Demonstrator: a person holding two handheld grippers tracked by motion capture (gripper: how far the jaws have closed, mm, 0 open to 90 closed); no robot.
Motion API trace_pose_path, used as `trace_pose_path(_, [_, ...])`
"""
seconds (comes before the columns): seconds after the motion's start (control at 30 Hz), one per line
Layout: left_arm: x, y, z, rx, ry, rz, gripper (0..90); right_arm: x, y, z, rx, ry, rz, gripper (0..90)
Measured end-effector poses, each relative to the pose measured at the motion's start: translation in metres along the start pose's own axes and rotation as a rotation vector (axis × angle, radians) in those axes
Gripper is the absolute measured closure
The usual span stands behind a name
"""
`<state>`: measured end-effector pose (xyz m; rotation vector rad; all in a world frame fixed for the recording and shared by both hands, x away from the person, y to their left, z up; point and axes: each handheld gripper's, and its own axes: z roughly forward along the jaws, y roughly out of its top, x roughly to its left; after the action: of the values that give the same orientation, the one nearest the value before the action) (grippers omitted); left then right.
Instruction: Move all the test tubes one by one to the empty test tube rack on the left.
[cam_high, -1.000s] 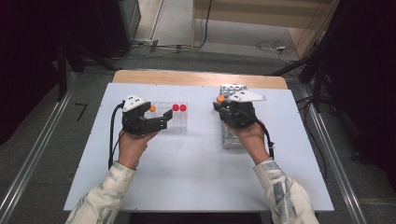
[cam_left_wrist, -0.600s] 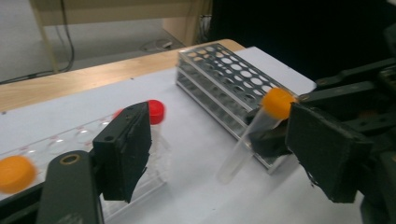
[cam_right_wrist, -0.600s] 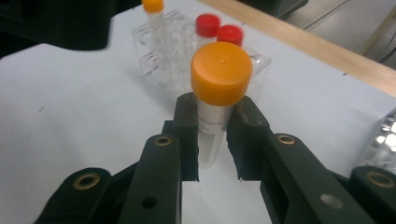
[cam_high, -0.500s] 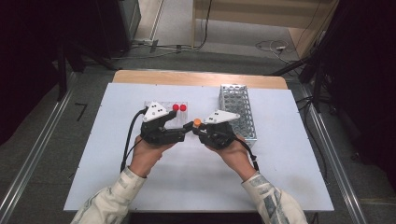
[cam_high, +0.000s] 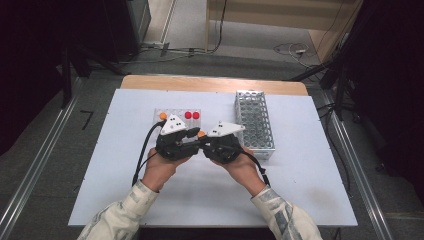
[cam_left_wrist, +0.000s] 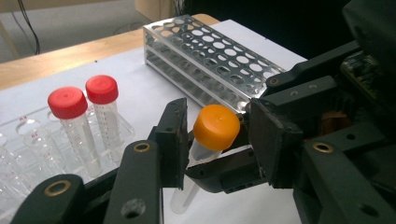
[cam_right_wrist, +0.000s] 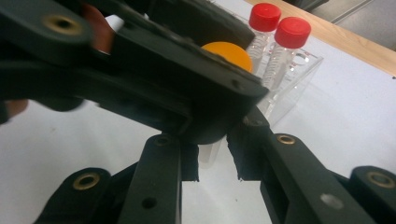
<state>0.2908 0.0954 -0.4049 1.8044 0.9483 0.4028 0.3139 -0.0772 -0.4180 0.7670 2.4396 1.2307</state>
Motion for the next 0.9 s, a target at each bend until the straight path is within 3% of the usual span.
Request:
trace_pose_path(0.1, [0.001,-0.001,0.001,0.006,0.004,0.006,68.2,0.002,-0.001,0.002,0.01,-0.008,-0.007,71.8])
trace_pose_path(0.23, [0.003,-0.002,0.001,0.012,0.013,0.005,69.3,0.002,-0.002,0.004,0.008,-0.001,-0.005,69.1])
trace_pose_path(0.4, [0.007,-0.002,-0.004,0.004,0.024,-0.006,69.4,0.002,-0.005,0.001,-0.019,0.025,-0.005,49.3])
trace_pose_path(0.57, [0.012,-0.003,-0.013,-0.002,0.033,-0.027,69.4,-0.003,-0.016,0.0,0.003,0.04,0.029,36.7])
trace_pose_path(0.7, [0.02,-0.002,-0.024,-0.018,0.049,-0.055,69.4,-0.004,-0.03,-0.005,0.018,0.062,0.028,33.4])
trace_pose_path(0.9, [0.04,-0.001,-0.041,-0.043,0.095,-0.102,69.4,-0.009,-0.05,-0.016,0.043,0.05,0.039,32.1])
